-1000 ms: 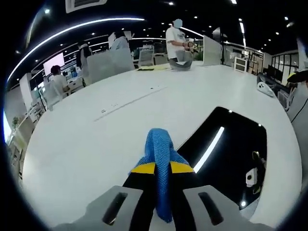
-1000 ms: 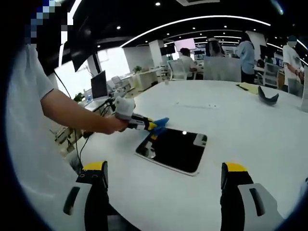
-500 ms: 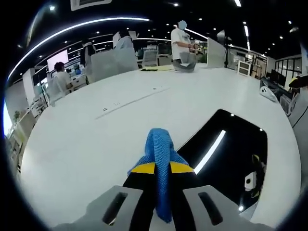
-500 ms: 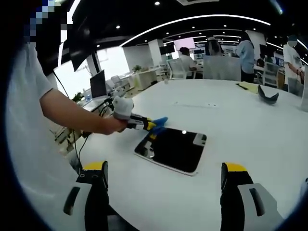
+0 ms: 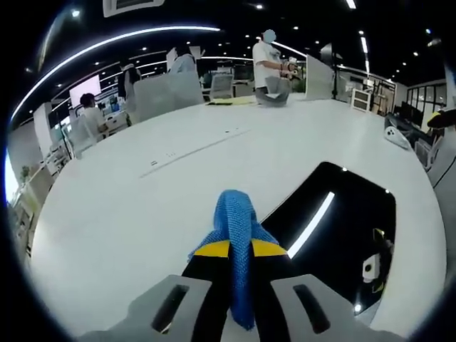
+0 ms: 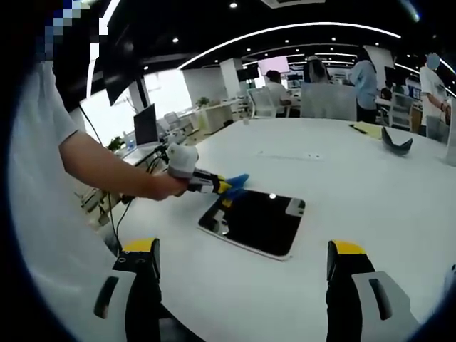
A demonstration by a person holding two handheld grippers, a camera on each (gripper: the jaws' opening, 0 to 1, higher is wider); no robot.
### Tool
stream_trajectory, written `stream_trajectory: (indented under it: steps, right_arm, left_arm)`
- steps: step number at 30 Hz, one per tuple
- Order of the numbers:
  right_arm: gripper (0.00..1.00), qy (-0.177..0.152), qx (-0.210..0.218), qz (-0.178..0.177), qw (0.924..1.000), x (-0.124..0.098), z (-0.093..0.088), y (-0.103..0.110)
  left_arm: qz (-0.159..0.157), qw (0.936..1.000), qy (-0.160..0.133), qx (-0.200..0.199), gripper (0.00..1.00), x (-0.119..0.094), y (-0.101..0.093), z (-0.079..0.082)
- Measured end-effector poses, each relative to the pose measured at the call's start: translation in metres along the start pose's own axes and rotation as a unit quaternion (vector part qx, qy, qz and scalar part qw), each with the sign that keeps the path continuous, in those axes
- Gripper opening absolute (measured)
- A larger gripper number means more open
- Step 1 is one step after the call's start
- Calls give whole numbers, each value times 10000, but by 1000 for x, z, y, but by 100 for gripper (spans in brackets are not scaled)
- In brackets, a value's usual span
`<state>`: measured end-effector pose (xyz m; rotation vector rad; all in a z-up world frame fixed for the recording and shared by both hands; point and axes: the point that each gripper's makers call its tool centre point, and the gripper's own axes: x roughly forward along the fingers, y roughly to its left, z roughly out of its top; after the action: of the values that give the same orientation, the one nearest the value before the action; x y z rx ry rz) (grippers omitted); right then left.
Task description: Wipe the mirror surface with the cleaning cloth until all visible marks leave the cleaned area.
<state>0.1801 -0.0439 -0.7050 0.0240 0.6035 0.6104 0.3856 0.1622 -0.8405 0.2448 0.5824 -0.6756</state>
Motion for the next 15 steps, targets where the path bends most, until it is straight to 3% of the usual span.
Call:
stream_trajectory:
  steps: [15]
  right_arm:
    - [97, -28, 17, -37, 10000, -1, 2, -4]
  left_arm:
    - [-29, 10000, 7, 43, 6, 0, -5, 2]
